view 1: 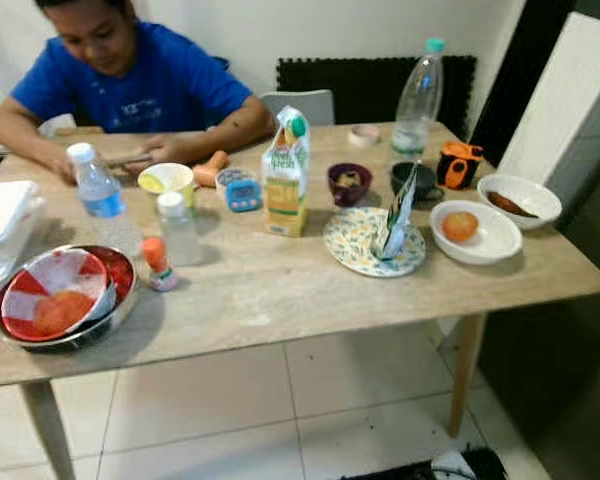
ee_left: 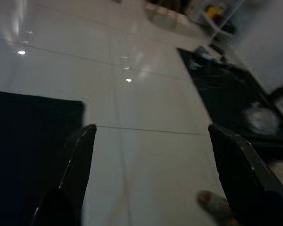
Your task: Restocking fridge
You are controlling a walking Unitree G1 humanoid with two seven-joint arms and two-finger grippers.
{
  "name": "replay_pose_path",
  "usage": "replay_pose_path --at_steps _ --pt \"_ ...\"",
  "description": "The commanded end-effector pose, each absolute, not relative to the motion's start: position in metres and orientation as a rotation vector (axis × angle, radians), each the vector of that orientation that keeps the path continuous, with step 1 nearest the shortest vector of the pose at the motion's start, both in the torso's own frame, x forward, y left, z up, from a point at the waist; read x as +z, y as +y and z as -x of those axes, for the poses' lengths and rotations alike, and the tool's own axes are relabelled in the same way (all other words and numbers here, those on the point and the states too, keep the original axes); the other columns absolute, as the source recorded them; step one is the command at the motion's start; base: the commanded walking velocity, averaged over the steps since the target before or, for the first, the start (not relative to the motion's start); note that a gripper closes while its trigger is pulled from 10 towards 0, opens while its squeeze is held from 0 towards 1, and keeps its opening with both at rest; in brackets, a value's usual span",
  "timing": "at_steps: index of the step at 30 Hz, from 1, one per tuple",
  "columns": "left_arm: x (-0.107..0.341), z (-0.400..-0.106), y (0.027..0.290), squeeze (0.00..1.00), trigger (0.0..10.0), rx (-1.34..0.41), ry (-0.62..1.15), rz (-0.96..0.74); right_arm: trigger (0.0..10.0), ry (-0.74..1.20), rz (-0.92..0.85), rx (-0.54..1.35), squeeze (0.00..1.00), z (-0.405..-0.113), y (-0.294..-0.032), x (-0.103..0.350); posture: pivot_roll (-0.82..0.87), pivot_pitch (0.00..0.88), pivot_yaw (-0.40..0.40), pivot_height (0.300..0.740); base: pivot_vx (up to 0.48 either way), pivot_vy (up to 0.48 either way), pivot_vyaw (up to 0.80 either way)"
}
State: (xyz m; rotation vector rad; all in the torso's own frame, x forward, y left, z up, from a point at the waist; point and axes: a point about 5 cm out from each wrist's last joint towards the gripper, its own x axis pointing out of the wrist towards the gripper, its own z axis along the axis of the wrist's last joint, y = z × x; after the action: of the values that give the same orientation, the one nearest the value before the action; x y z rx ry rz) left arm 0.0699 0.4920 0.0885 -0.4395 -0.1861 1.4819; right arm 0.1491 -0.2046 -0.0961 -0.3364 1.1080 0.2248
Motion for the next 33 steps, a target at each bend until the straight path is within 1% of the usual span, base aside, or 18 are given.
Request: replay_pose_path --at_steps 1,2,3,4,5,7,8,10,11,12,13,14,16,17,18,19,21,33 --pt "0.044 -0.060 0.467 0.00 10.0 1.513 0.037 0.474 10.0 1.117 0.316 0.196 0.00 -0.146 -0.209 -0.097 0.00 0.042 -0.023 0.740 0.000 0.000 0.00" --pt "0.044 -0.060 0.467 0.00 10.0 1.513 0.037 0.474 10.0 1.117 0.316 0.196 0.00 -0.146 -0.209 -0.097 0.00 0.042 -0.023 0.740 0.000 0.000 0.00" --pt "0.020 -0.056 0.450 0.00 10.0 1.484 0.191 0.473 10.0 1.114 0.313 0.176 0.00 -0.146 -0.213 -0.096 -0.01 0.044 -0.023 0.740 0.000 0.000 0.00" --pt "0.020 -0.056 0.450 0.00 10.0 1.484 0.191 0.473 10.0 1.114 0.313 0.176 0.00 -0.146 -0.213 -0.096 -0.01 0.044 -0.023 0.740 0.000 0.000 0.00" --pt "0.000 -0.053 0.433 0.00 10.0 1.445 0.321 0.473 10.0 1.110 0.301 0.162 0.00 -0.146 -0.216 -0.095 -0.01 0.046 -0.026 0.740 0.000 0.000 0.00" --pt "0.000 -0.053 0.433 0.00 10.0 1.445 0.321 0.473 10.0 1.110 0.301 0.162 0.00 -0.146 -0.216 -0.095 -0.01 0.046 -0.026 0.740 0.000 0.000 0.00" --pt "-0.018 -0.053 0.415 0.00 10.0 1.377 0.448 0.461 10.0 1.096 0.286 0.152 0.00 -0.147 -0.219 -0.094 -0.01 0.045 -0.028 0.740 0.000 0.000 0.00" --pt "-0.018 -0.053 0.415 0.00 10.0 1.377 0.448 0.461 10.0 1.096 0.286 0.152 0.00 -0.147 -0.219 -0.094 -0.01 0.045 -0.028 0.740 0.000 0.000 0.00" --pt "-0.038 -0.057 0.391 0.00 10.0 1.284 0.561 0.468 10.0 1.083 0.260 0.160 0.00 -0.149 -0.218 -0.093 -0.01 0.041 -0.030 0.740 0.000 0.000 0.73" --pt "-0.038 -0.057 0.391 0.00 10.0 1.284 0.561 0.468 10.0 1.083 0.260 0.160 0.00 -0.149 -0.218 -0.093 -0.01 0.041 -0.030 0.740 0.000 0.000 0.73" --pt "-0.059 -0.060 0.361 0.00 10.0 1.164 0.693 0.467 10.0 1.076 0.246 0.173 0.00 -0.151 -0.217 -0.092 -0.02 0.033 -0.036 0.740 0.000 0.000 0.73" --pt "-0.059 -0.060 0.361 0.00 10.0 1.164 0.693 0.467 10.0 1.076 0.246 0.173 0.00 -0.151 -0.217 -0.092 -0.02 0.033 -0.036 0.740 0.000 0.000 0.73" --pt "-0.084 -0.063 0.316 0.00 10.0 0.969 0.867 0.441 10.0 1.070 0.239 0.196 0.00 -0.153 -0.216 -0.091 -0.02 0.033 -0.036 0.740 0.000 0.000 0.73" --pt "-0.084 -0.063 0.316 0.00 10.0 0.969 0.867 0.441 10.0 1.070 0.239 0.196 0.00 -0.153 -0.216 -0.091 -0.02 0.033 -0.036 0.740 0.000 0.000 0.73" --pt "-0.090 -0.064 0.302 0.00 10.0 0.897 0.919 0.422 10.0 1.068 0.237 0.201 0.00 -0.154 -0.217 -0.091 -0.03 0.028 -0.042 0.740 0.000 0.000 0.69" --pt "-0.090 -0.064 0.302 0.00 10.0 0.897 0.919 0.422 10.0 1.068 0.237 0.201 0.00 -0.154 -0.217 -0.091 -0.03 0.028 -0.042 0.740 0.000 0.000 0.69" --pt "-0.099 -0.074 0.274 0.00 10.0 0.650 1.018 0.314 10.0 1.073 0.235 0.216 0.00 -0.153 -0.219 -0.090 -0.03 0.024 -0.046 0.740 0.000 0.000 0.69" --pt "-0.099 -0.095 0.261 0.00 10.0 0.431 1.041 0.194 10.0 1.082 0.213 0.237 0.00 -0.149 -0.212 -0.093 -0.02 0.020 -0.036 0.740 0.000 0.000 0.69"
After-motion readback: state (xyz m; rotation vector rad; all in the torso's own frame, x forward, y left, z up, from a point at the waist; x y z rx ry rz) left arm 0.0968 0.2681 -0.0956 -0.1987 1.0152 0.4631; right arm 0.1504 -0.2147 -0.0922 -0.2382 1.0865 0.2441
